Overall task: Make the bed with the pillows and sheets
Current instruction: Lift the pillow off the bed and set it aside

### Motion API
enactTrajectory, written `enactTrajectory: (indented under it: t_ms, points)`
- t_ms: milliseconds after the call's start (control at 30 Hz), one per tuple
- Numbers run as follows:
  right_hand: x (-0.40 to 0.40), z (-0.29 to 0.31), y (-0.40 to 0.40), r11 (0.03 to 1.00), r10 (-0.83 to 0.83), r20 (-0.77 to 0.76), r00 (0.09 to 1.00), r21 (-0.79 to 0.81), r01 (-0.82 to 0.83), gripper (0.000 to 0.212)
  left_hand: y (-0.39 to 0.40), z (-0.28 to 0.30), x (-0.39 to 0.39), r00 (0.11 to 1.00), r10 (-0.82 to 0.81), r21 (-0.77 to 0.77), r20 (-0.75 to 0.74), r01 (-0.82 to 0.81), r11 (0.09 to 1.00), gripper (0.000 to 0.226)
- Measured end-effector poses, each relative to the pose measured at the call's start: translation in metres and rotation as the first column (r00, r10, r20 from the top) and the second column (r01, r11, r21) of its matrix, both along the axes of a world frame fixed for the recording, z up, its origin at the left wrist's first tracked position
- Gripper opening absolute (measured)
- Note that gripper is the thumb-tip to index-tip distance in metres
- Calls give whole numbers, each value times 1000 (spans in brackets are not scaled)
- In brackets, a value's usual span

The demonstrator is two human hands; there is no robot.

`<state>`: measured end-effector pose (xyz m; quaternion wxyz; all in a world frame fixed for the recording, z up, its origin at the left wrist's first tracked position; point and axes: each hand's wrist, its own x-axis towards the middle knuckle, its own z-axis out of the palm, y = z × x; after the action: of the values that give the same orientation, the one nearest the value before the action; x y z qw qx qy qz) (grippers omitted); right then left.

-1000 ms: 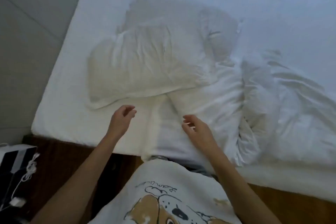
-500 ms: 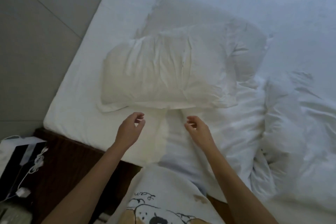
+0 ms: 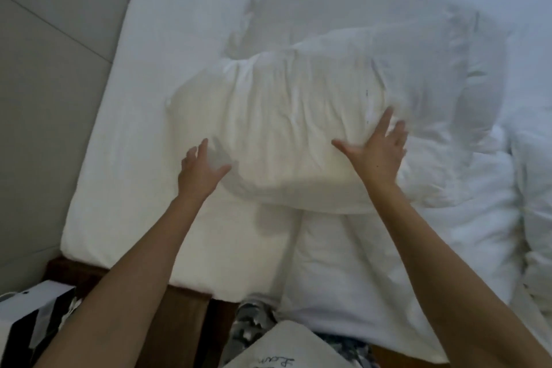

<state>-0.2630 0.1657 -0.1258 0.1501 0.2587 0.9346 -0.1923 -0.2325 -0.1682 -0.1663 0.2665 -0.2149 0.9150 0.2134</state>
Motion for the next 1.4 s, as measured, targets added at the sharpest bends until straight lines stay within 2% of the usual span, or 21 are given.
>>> enactTrajectory:
  t_ms: [133,233,300,367,467,533,633,700,800,900,1000,1100,1133,1167,1233,1300,1333,1400]
  points:
    - [-35,-57,-6,994,-59,51,997,97,54,134,1,-61,-40,995,46,16,89,-47,999,112]
    - [-50,-98,-7,980,-28,50,998,196,18,127,12,-101,-48,999,30,-70,-23,-32,997,109]
    - [-56,-108,-9,989,-54,-39,998,138,59,118,19,-116,-52,992,-31,-198,-118,7,980,97]
    - [-62,-116,-10,994,-75,-136,988,68,85,109,26,-131,-59,982,-111,-290,-153,62,955,77]
    - [-67,-124,-11,990,49,-172,984,139,-25,87,31,-151,-69,942,-259,-334,-212,180,925,44]
    - [-72,-127,-13,967,146,-157,977,229,-108,68,28,-157,-72,908,-305,-271,-288,228,935,28]
    - [-74,-121,-15,932,217,-84,973,314,-181,51,18,-140,-72,886,-301,-147,-354,265,953,16]
    - [-70,-110,-16,933,217,-94,972,313,-178,39,8,-118,-64,856,-292,-112,-427,270,956,13]
    - [-54,-82,-28,955,162,-212,964,280,-99,23,-12,-79,-30,782,-300,-84,-546,305,949,10]
    - [-42,-47,-59,952,231,-357,905,276,-134,5,-24,-41,26,764,-227,-87,-604,220,972,18]
    - [-51,-17,-104,904,419,-548,724,321,-280,21,-36,-10,94,739,-63,-78,-671,14,997,22]
    - [-60,-9,-162,782,602,-623,499,333,-527,6,-46,12,163,706,52,-117,-706,-188,975,27]
    - [-58,-15,-181,745,627,-610,485,290,-600,7,-46,13,186,709,85,-134,-700,-247,960,30]
    - [-54,-24,-197,713,652,-560,512,223,-664,16,-45,11,206,736,112,-160,-667,-289,944,31]
    - [-36,-45,-222,650,730,-313,607,44,-759,49,-39,0,238,851,146,-218,-505,-289,932,28]
    - [-6,-58,-230,606,789,-75,610,-71,-792,71,-28,-13,248,934,163,-185,-318,-230,955,16]
    - [8,-63,-228,589,804,-37,594,-87,-803,73,-22,-17,245,948,168,-138,-269,-211,968,13]
    - [33,-68,-214,565,822,-26,569,-93,-820,73,-9,-21,226,957,140,-44,-255,-156,987,22]
